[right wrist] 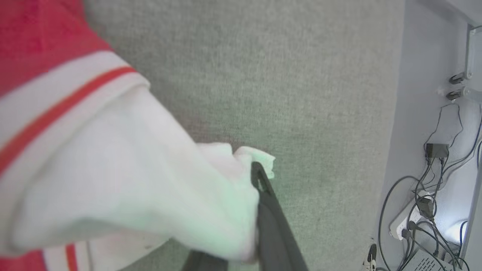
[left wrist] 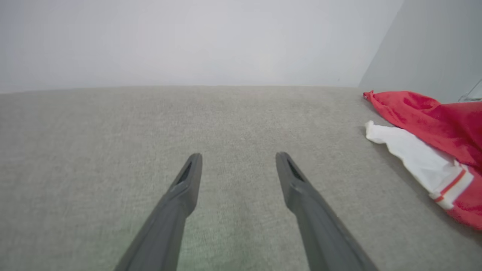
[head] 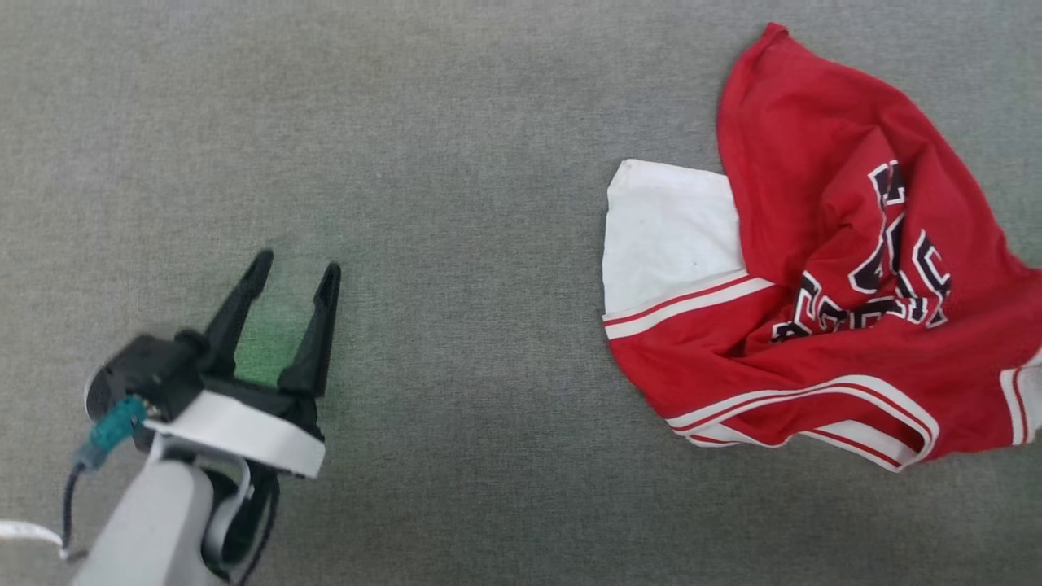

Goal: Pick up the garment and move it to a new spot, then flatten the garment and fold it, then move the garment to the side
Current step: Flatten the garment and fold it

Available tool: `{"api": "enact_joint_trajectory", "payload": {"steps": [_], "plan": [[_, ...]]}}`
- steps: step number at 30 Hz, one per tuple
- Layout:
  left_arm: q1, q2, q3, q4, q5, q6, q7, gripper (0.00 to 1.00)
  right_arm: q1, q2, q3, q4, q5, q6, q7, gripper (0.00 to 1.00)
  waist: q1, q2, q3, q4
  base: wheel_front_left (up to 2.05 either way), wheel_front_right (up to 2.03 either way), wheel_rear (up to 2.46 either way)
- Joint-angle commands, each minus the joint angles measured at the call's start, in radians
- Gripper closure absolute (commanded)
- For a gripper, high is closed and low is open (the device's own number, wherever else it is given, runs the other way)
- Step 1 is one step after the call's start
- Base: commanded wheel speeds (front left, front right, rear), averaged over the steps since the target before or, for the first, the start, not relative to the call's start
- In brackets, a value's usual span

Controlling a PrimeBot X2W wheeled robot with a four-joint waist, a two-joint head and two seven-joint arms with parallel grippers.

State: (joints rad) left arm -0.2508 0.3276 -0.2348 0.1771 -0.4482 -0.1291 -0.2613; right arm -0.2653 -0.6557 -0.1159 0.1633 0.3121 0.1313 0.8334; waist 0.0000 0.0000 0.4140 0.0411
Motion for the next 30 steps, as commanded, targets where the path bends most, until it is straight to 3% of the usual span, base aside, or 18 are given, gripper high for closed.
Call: {"api": "enact_joint_trajectory", "payload": {"steps": [1, 4, 6, 7, 9, 16, 19, 24, 30], "plan": [[-0.05, 0.043, -0.037, -0.012, -0.023, -0.002, -0.005, 0.0, -0.014, 0.034, -0.02, -0.006, -0.029, -0.001, -0.042, 0.0, 0.0, 0.0, -0.012, -0.015, 0.0, 0.0, 0.0], [-0.127, 0.127, -0.115, -0.026, -0.03, -0.002, -0.005, 0.0, -0.001, 0.08, -0.062, -0.02, -0.047, -0.001, -0.096, 0.0, 0.0, 0.0, -0.028, -0.042, 0.0, 0.0, 0.0], [-0.228, 0.219, -0.216, -0.025, -0.06, -0.002, -0.005, 0.0, 0.026, 0.119, -0.107, -0.051, -0.056, -0.001, -0.139, 0.0, 0.0, 0.0, -0.04, -0.079, 0.0, 0.0, 0.0], [-0.228, 0.219, -0.216, -0.025, -0.06, -0.002, -0.005, 0.0, 0.026, 0.119, -0.107, -0.051, -0.056, -0.001, -0.139, 0.0, 0.0, 0.0, -0.04, -0.079, 0.0, 0.0, 0.0], [-0.311, 0.271, -0.285, -0.022, -0.101, -0.002, 0.016, 0.0, 0.036, 0.151, -0.135, -0.086, -0.048, -0.001, -0.172, 0.0, 0.0, 0.0, -0.041, -0.11, 0.0, 0.0, 0.0], [-0.604, 0.389, -0.614, -0.006, -0.335, -0.002, 0.286, 0.0, 0.078, 0.283, -0.153, -0.21, -0.011, -0.001, -0.318, 0.0, 0.0, 0.0, -0.013, -0.225, 0.0, 0.0, 0.0], [-0.695, 0.397, -0.733, 0.017, -0.51, 0.0, 0.469, 0.0, 0.092, 0.33, -0.113, -0.22, -0.014, -0.001, -0.363, 0.0, 0.0, 0.0, 0.004, -0.27, 0.0, 0.0, 0.0], [-0.813, 0.406, -0.832, 0.09, -0.752, 0.0, 0.763, 0.0, 0.082, 0.379, -0.045, -0.22, -0.025, -0.001, -0.406, 0.0, 0.0, 0.0, 0.038, -0.334, 0.0, 0.0, 0.0], [-0.872, 0.385, -0.844, 0.204, -0.913, 0.0, 0.918, 0.0, 0.066, 0.404, -0.003, -0.202, -0.029, -0.001, -0.433, 0.0, 0.0, 0.0, 0.069, -0.381, 0.0, 0.0, 0.0]]}}
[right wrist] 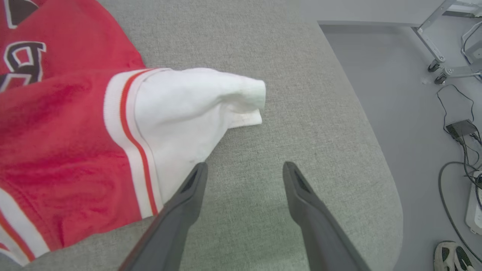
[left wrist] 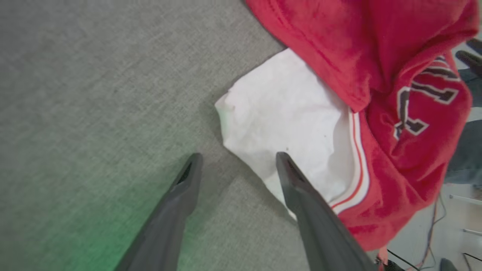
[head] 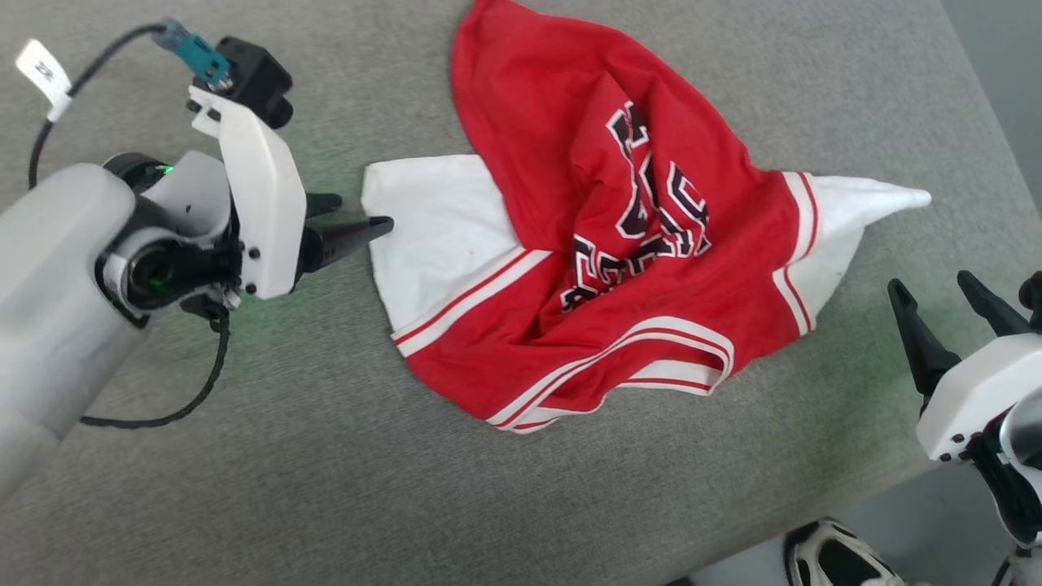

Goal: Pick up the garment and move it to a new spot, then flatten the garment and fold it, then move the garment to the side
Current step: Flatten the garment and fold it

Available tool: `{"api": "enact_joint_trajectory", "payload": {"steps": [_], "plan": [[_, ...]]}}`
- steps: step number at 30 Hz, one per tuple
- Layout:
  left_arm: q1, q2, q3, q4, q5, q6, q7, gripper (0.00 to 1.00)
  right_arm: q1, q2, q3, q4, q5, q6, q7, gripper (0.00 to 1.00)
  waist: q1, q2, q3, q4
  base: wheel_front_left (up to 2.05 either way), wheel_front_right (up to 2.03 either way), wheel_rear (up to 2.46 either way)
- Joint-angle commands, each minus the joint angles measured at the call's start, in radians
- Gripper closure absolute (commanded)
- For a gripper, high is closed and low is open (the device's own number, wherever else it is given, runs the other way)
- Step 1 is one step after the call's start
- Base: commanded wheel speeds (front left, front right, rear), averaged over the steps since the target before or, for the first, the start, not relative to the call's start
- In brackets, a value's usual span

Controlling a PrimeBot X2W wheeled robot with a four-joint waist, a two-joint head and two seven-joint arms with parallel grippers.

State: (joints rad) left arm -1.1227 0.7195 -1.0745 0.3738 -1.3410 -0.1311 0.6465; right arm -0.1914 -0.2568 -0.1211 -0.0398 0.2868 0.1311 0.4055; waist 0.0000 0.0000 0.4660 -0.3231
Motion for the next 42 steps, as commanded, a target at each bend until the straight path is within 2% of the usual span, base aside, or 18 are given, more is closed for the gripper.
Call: {"api": "enact_joint_trajectory", "payload": {"steps": [1, 6, 8, 9, 13, 16, 23, 30, 38, 39, 40, 41, 42], "plan": [[-0.005, -0.012, -0.005, 0.017, -0.034, 0.002, 0.027, 0.0, -0.009, 0.007, 0.002, 0.004, -0.004, -0.001, -0.01, 0.0, 0.0, 0.0, 0.022, -0.02, 0.0, 0.0, 0.0], [0.001, -0.047, 0.0, 0.046, -0.1, 0.002, 0.03, 0.01, -0.023, 0.019, 0.006, 0.015, -0.013, -0.001, -0.019, 0.0, 0.0, 0.0, 0.037, -0.021, 0.0, 0.0, 0.0], [-0.007, -0.059, 0.001, 0.051, -0.095, 0.002, 0.004, 0.63, -0.034, 0.022, 0.016, 0.018, -0.015, -0.001, -0.022, 0.0, 0.0, 0.0, 0.041, -0.016, 0.0, 0.0, 0.0], [-0.009, -0.063, -0.005, 0.056, -0.09, 0.002, -0.003, 1.0, -0.036, 0.022, 0.02, 0.018, -0.017, -0.001, -0.022, 0.0, 0.0, 0.0, 0.041, -0.011, 0.0, 0.0, 0.0], [-0.021, -0.074, 0.002, 0.064, -0.082, 0.002, -0.073, 1.0, -0.055, 0.008, 0.028, 0.017, -0.025, -0.001, -0.029, 0.0, 0.0, 0.0, 0.031, 0.021, 0.0, 0.0, 0.0], [-0.016, -0.056, 0.018, 0.066, -0.088, 0.002, -0.137, 1.0, -0.061, -0.002, 0.023, 0.014, -0.034, -0.001, -0.029, 0.0, 0.0, 0.0, 0.007, 0.065, 0.0, 0.0, 0.0], [0.053, 0.018, 0.041, 0.066, -0.106, 0.002, -0.282, 1.0, -0.047, -0.034, 0.003, 0.008, -0.044, -0.001, -0.009, 0.0, 0.0, 0.0, -0.064, 0.179, 0.0, 0.0, 0.0], [0.19, 0.08, 0.053, 0.164, -0.137, 0.002, -0.416, 1.0, -0.032, -0.069, 0.011, -0.01, -0.034, -0.001, 0.045, 0.0, 0.0, 0.0, -0.125, 0.287, 0.0, 0.0, 0.0], [0.271, 0.048, 0.054, 0.239, -0.164, 0.002, -0.504, 1.0, -0.025, -0.11, 0.042, -0.047, -0.024, -0.001, 0.097, 0.0, 0.0, 0.0, -0.142, 0.328, 0.0, 0.0, 0.0], [0.272, 0.043, 0.052, 0.24, -0.155, 0.002, -0.516, 0.96, -0.024, -0.117, 0.049, -0.051, -0.022, -0.001, 0.105, 0.0, 0.0, 0.0, -0.143, 0.33, 0.0, 0.0, 0.0], [0.273, 0.041, 0.05, 0.242, -0.148, 0.002, -0.531, 0.6, -0.02, -0.123, 0.056, -0.056, -0.02, -0.001, 0.11, 0.0, 0.0, 0.0, -0.146, 0.33, 0.0, 0.0, 0.0], [0.275, 0.039, 0.048, 0.246, -0.139, 0.002, -0.549, 0.14, -0.017, -0.132, 0.07, -0.061, -0.017, -0.001, 0.116, 0.0, 0.0, 0.0, -0.149, 0.33, 0.0, 0.0, 0.0], [0.277, 0.038, 0.047, 0.248, -0.13, 0.002, -0.565, 0.0, -0.015, -0.141, 0.077, -0.066, -0.014, -0.001, 0.123, 0.0, 0.0, 0.0, -0.152, 0.329, 0.0, 0.0, 0.0]]}}
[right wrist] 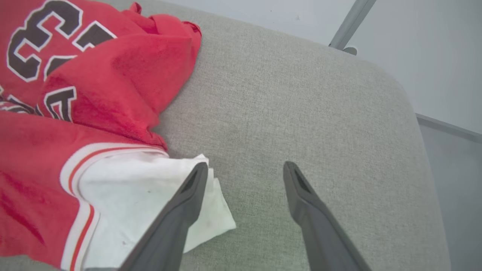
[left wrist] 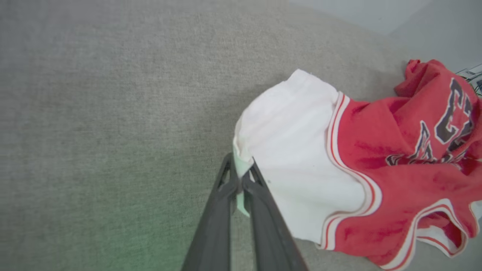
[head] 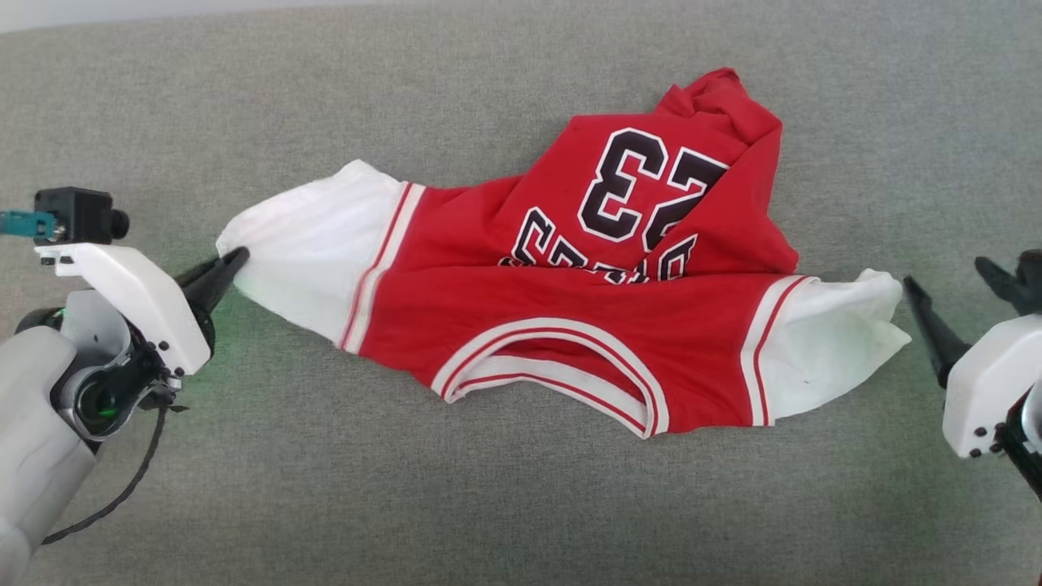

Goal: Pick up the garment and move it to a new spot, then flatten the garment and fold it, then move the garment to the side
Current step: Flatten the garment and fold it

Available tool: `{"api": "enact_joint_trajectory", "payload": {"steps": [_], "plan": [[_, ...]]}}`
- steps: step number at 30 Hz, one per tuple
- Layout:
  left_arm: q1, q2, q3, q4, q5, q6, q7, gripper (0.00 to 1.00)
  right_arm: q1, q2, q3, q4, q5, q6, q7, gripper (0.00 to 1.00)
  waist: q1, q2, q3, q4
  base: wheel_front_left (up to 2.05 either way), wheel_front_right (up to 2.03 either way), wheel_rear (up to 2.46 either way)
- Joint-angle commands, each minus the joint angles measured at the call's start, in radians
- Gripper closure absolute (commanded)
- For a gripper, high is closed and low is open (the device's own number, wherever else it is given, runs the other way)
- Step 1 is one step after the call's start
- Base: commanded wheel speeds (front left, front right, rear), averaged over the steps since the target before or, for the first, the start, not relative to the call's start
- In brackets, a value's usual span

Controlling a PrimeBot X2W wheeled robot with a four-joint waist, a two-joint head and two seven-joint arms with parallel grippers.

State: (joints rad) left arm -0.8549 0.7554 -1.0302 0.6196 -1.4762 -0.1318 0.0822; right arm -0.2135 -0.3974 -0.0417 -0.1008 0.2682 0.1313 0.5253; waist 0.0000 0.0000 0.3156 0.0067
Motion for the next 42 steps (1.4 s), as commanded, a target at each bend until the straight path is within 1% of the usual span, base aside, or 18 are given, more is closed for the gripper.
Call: {"api": "enact_joint_trajectory", "payload": {"steps": [1, 3, 5, 8, 11, 12, 14, 21, 24, 28, 32, 34, 35, 36, 37, 38, 40, 42], "plan": [[0.016, 0.005, -0.001, 0.007, 0.018, 0.003, -0.023, 0.0, 0.011, -0.011, 0.008, -0.01, 0.006, -0.001, 0.011, 0.0, 0.0, 0.0, -0.004, -0.002, 0.0, 0.0, 0.0], [0.033, 0.01, -0.013, 0.014, 0.047, 0.003, -0.075, 0.0, 0.026, -0.038, 0.038, -0.016, 0.004, -0.001, 0.037, 0.0, 0.0, 0.0, -0.014, -0.004, 0.0, 0.0, 0.0], [0.047, 0.014, -0.011, 0.028, 0.078, 0.003, -0.161, 0.0, 0.046, -0.064, 0.079, -0.035, 0.019, -0.001, 0.072, 0.0, 0.0, 0.0, -0.02, -0.004, 0.0, 0.0, 0.0], [0.092, -0.004, -0.001, 0.05, 0.104, 0.003, -0.287, 0.0, 0.087, -0.113, 0.131, -0.073, 0.051, -0.001, 0.143, 0.0, 0.0, 0.0, -0.03, 0.002, 0.0, 0.0, 0.0], [0.128, -0.032, 0.032, 0.066, 0.159, 0.019, -0.342, 0.0, 0.133, -0.163, 0.171, -0.111, 0.078, -0.001, 0.206, 0.0, 0.0, 0.0, -0.036, 0.018, 0.0, 0.0, 0.0], [0.14, -0.043, 0.06, 0.063, 0.183, 0.03, -0.346, 0.0, 0.143, -0.176, 0.184, -0.124, 0.086, -0.001, 0.22, 0.0, 0.0, 0.0, -0.038, 0.024, 0.0, 0.0, 0.0], [0.167, -0.069, 0.171, 0.024, 0.27, 0.053, -0.348, 0.0, 0.16, -0.2, 0.198, -0.143, 0.097, -0.001, 0.244, 0.0, 0.0, 0.0, -0.037, 0.043, 0.0, 0.0, 0.0], [0.442, -0.211, 0.587, -0.21, 0.638, 0.122, -0.348, 0.0, 0.152, -0.251, 0.254, -0.146, 0.118, -0.001, 0.293, 0.0, 0.0, 0.0, -0.028, 0.107, 0.0, 0.0, 0.0], [0.557, -0.282, 0.709, -0.303, 0.783, 0.121, -0.348, 0.0, 0.13, -0.277, 0.277, -0.123, 0.115, -0.001, 0.296, 0.0, 0.0, 0.0, -0.017, 0.133, 0.0, 0.0, 0.0], [0.648, -0.366, 0.82, -0.393, 0.927, 0.099, -0.348, 0.0, 0.105, -0.316, 0.304, -0.07, 0.122, -0.001, 0.295, 0.0, 0.0, 0.0, 0.003, 0.163, 0.0, 0.0, 0.0], [0.691, -0.426, 0.887, -0.436, 1.014, 0.063, -0.348, 0.0, 0.088, -0.342, 0.318, -0.009, 0.107, -0.002, 0.286, 0.0, 0.0, 0.0, 0.026, 0.185, 0.0, 0.0, 0.0], [0.692, -0.445, 0.906, -0.447, 1.045, 0.046, -0.348, 0.0, 0.083, -0.334, 0.325, 0.021, 0.111, -0.003, 0.281, 0.0, 0.0, 0.0, 0.035, 0.19, 0.0, 0.0, 0.0], [0.691, -0.45, 0.913, -0.448, 1.059, 0.038, -0.348, 0.0, 0.078, -0.334, 0.333, 0.032, 0.108, -0.003, 0.282, 0.21, 0.0, 0.0, 0.039, 0.191, 0.0, 0.0, 0.0], [0.687, -0.45, 0.919, -0.448, 1.071, 0.031, -0.348, 0.0, 0.074, -0.333, 0.341, 0.042, 0.104, -0.003, 0.279, 0.51, 0.0, 0.0, 0.042, 0.19, 0.0, 0.0, 0.0], [0.678, -0.451, 0.924, -0.451, 1.075, 0.024, -0.348, 0.0, 0.071, -0.326, 0.343, 0.051, 0.105, -0.003, 0.277, 0.56, 0.0, 0.0, 0.044, 0.189, 0.0, 0.0, 0.0], [0.67, -0.446, 0.922, -0.45, 1.079, 0.017, -0.348, 0.0, 0.067, -0.319, 0.343, 0.06, 0.107, -0.003, 0.279, 1.0, 0.0, 0.0, 0.046, 0.185, 0.0, 0.0, 0.0], [0.65, -0.421, 0.903, -0.437, 1.072, 0.008, -0.348, 0.0, 0.06, -0.313, 0.346, 0.074, 0.099, -0.003, 0.284, 1.0, 0.0, 0.0, 0.048, 0.179, 0.0, 0.0, 0.0], [0.609, -0.377, 0.87, -0.428, 1.047, 0.002, -0.331, 0.0, 0.051, -0.304, 0.355, 0.072, 0.1, -0.003, 0.288, 1.0, 0.0, 0.0, 0.053, 0.169, 0.0, 0.0, 0.0]]}}
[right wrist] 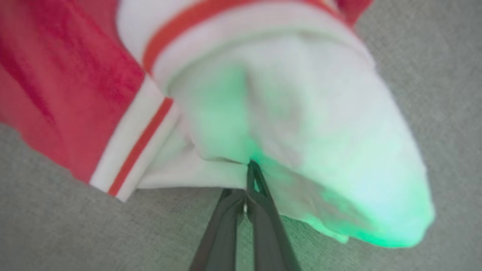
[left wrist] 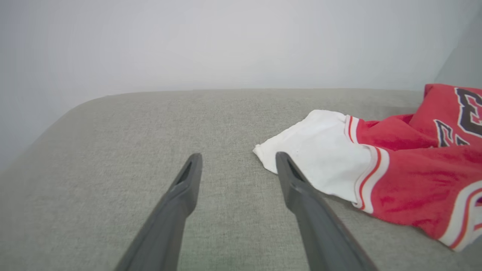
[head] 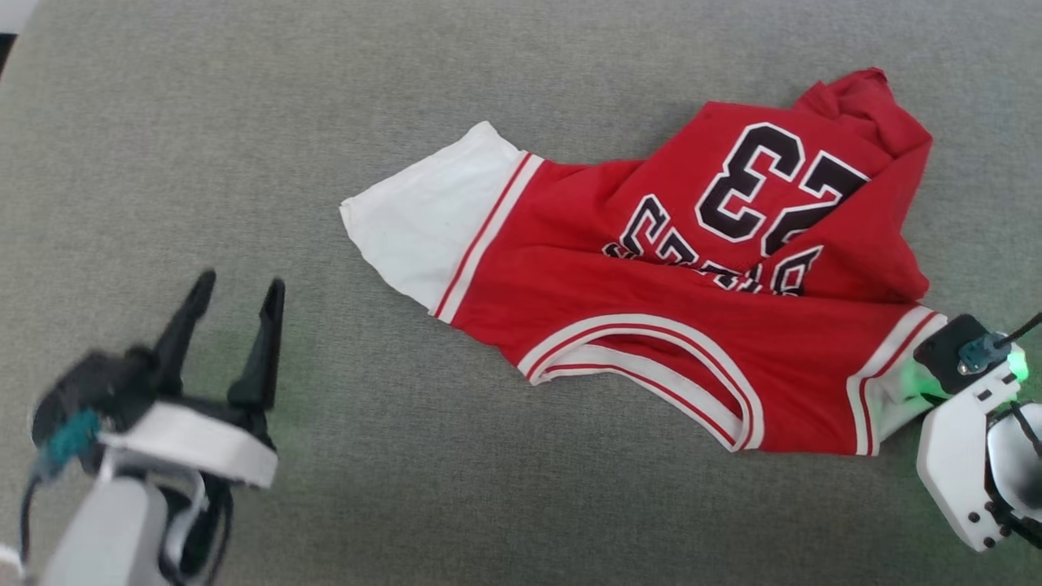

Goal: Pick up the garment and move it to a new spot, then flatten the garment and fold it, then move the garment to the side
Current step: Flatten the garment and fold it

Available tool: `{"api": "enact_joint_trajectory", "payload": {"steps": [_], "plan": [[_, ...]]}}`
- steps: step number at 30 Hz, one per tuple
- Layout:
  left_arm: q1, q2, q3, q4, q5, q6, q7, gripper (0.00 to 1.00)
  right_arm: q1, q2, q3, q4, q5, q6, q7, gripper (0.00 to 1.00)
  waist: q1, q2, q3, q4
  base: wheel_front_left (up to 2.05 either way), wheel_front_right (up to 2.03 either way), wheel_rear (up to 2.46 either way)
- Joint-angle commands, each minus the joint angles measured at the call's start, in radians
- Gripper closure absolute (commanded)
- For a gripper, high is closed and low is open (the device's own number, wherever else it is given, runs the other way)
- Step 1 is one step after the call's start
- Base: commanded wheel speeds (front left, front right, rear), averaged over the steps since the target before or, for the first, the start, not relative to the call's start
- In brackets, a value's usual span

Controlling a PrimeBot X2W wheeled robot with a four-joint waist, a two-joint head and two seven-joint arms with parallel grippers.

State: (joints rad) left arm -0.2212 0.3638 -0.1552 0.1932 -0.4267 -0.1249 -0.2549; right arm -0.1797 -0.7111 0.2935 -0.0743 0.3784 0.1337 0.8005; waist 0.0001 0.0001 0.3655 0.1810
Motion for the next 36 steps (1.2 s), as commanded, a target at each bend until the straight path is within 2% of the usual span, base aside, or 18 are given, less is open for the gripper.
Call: {"api": "enact_joint_trajectory", "payload": {"steps": [1, 3, 5, 7, 9, 11, 13, 16, 20, 24, 30, 31, 32, 33, 34, 36], "plan": [[-0.054, 0.045, -0.039, -0.009, -0.02, -0.005, 0.024, 0.0, 0.008, 0.014, 0.023, 0.042, -0.013, -0.006, 0.015, 1.0, -0.0001, -0.0001, 0.006, -0.011, 0.0, 0.0, 0.0], [-0.107, 0.098, -0.121, -0.024, -0.125, -0.006, 0.11, 0.0, -0.009, 0.024, 0.026, 0.037, -0.016, -0.005, 0.01, 1.0, -0.0001, -0.0001, 0.01, -0.019, 0.0, 0.0, 0.0], [-0.177, 0.192, -0.207, -0.044, -0.24, -0.004, 0.238, 0.0, -0.03, 0.029, 0.031, 0.033, -0.017, -0.005, 0.009, 1.0, -0.0001, -0.0001, 0.02, -0.029, 0.0, 0.0, 0.0], [-0.252, 0.26, -0.293, -0.074, -0.395, -0.005, 0.404, 0.0, -0.049, 0.032, 0.038, 0.03, -0.02, -0.006, 0.013, 1.0, -0.0001, -0.0001, 0.031, -0.037, 0.0, 0.0, 0.0], [-0.33, 0.324, -0.327, -0.073, -0.523, -0.004, 0.552, 0.0, -0.061, 0.031, 0.042, 0.03, -0.02, -0.006, 0.021, 1.0, -0.0001, -0.0001, 0.044, -0.042, 0.0, 0.0, 0.0], [-0.377, 0.349, -0.366, -0.047, -0.652, -0.004, 0.722, 0.0, -0.07, 0.028, 0.048, 0.035, -0.02, -0.006, 0.027, 1.0, -0.0001, -0.0001, 0.054, -0.045, 0.0, 0.0, 0.0], [-0.44, 0.378, -0.388, 0.002, -0.725, -0.004, 0.886, 0.0, -0.076, 0.026, 0.055, 0.039, -0.019, -0.006, 0.039, 1.0, -0.0001, -0.0001, 0.065, -0.05, 0.0, 0.0, 0.0], [-0.517, 0.353, -0.405, 0.059, -0.806, 0.007, 1.031, 0.0, -0.092, 0.035, 0.063, 0.039, -0.02, -0.006, 0.044, 1.0, -0.0001, -0.0001, 0.083, -0.059, 0.0, 0.0, 0.0], [-0.576, 0.304, -0.422, 0.143, -0.844, 0.02, 1.107, 0.0, -0.11, 0.045, 0.074, 0.042, -0.024, -0.007, 0.05, 1.0, -0.0001, -0.0001, 0.104, -0.07, 0.0, 0.0, 0.0], [-0.603, 0.254, -0.435, 0.208, -0.873, 0.015, 1.145, 0.0, -0.133, 0.051, 0.087, 0.048, -0.03, -0.007, 0.049, 1.0, -0.0001, -0.0001, 0.122, -0.082, 0.0, 0.0, 0.0], [-0.616, 0.206, -0.454, 0.269, -0.879, 0.005, 1.139, 0.0, -0.152, 0.064, 0.1, 0.056, -0.035, -0.007, 0.043, 1.0, -0.0001, -0.0001, 0.13, -0.09, 0.0, 0.0, 0.0], [-0.616, 0.195, -0.452, 0.28, -0.891, 0.004, 1.14, 0.21, -0.155, 0.067, 0.103, 0.057, -0.034, -0.007, 0.042, 1.0, -0.0001, -0.0001, 0.129, -0.092, 0.0, 0.0, 0.0], [-0.617, 0.191, -0.453, 0.287, -0.898, 0.003, 1.143, 0.56, -0.156, 0.069, 0.104, 0.059, -0.033, -0.007, 0.039, 1.0, -0.0001, -0.0001, 0.127, -0.094, 0.0, 0.0, 0.0], [-0.618, 0.188, -0.451, 0.294, -0.906, 0.001, 1.141, 0.8, -0.157, 0.071, 0.103, 0.062, -0.032, -0.007, 0.034, 1.0, -0.0001, -0.0001, 0.124, -0.096, 0.0, 0.0, 0.0], [-0.617, 0.185, -0.448, 0.301, -0.915, -0.001, 1.139, 1.0, -0.157, 0.073, 0.101, 0.064, -0.031, -0.007, 0.03, 1.0, -0.0001, -0.0001, 0.121, -0.098, 0.0, 0.0, 0.0], [-0.615, 0.185, -0.446, 0.309, -0.917, -0.004, 1.134, 1.0, -0.156, 0.077, 0.098, 0.07, -0.029, -0.007, 0.022, 1.0, -0.0001, -0.0001, 0.112, -0.102, 0.0, 0.0, 0.0]]}}
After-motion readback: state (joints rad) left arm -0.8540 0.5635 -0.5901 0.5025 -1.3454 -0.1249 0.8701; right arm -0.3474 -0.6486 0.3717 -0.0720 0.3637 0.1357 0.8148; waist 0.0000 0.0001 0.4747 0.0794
